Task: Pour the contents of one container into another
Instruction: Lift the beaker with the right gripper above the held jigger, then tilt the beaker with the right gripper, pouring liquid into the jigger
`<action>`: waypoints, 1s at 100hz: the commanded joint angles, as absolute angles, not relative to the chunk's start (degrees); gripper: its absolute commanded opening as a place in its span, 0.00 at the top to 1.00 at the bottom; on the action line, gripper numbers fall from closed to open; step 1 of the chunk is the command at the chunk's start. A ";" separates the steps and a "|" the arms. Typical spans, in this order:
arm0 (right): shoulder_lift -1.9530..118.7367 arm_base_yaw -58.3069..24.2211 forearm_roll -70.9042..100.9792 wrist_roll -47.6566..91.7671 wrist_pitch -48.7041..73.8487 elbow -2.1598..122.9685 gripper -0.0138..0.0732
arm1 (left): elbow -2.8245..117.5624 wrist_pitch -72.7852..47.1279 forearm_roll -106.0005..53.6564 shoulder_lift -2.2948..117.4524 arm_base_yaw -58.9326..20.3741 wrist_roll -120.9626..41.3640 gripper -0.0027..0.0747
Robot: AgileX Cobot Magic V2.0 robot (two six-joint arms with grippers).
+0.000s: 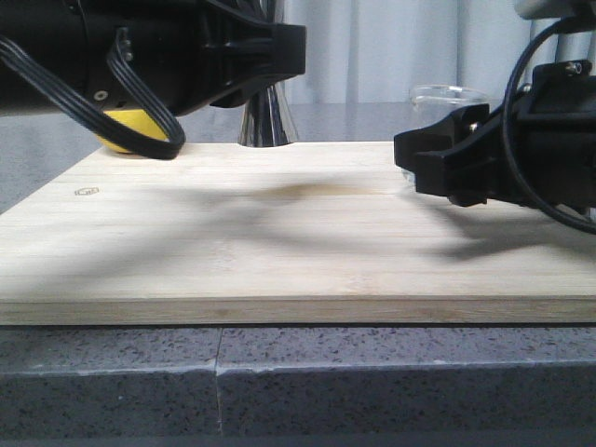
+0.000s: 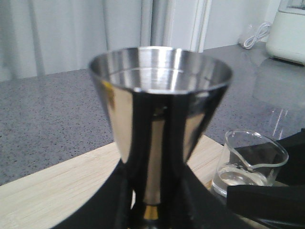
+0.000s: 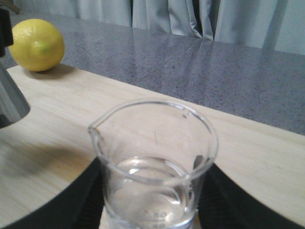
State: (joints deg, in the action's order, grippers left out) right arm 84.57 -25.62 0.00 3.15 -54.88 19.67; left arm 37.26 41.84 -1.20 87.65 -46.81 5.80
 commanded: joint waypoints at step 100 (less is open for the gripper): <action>75.42 -25.27 -27.12 6.91 -27.80 51.07 0.62 | 39.12 43.88 5.92 85.12 -47.11 11.20 0.99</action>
State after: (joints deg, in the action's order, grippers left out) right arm 77.56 -25.62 -24.36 6.37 -23.78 48.80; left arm 37.26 38.85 6.04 87.65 -46.81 10.73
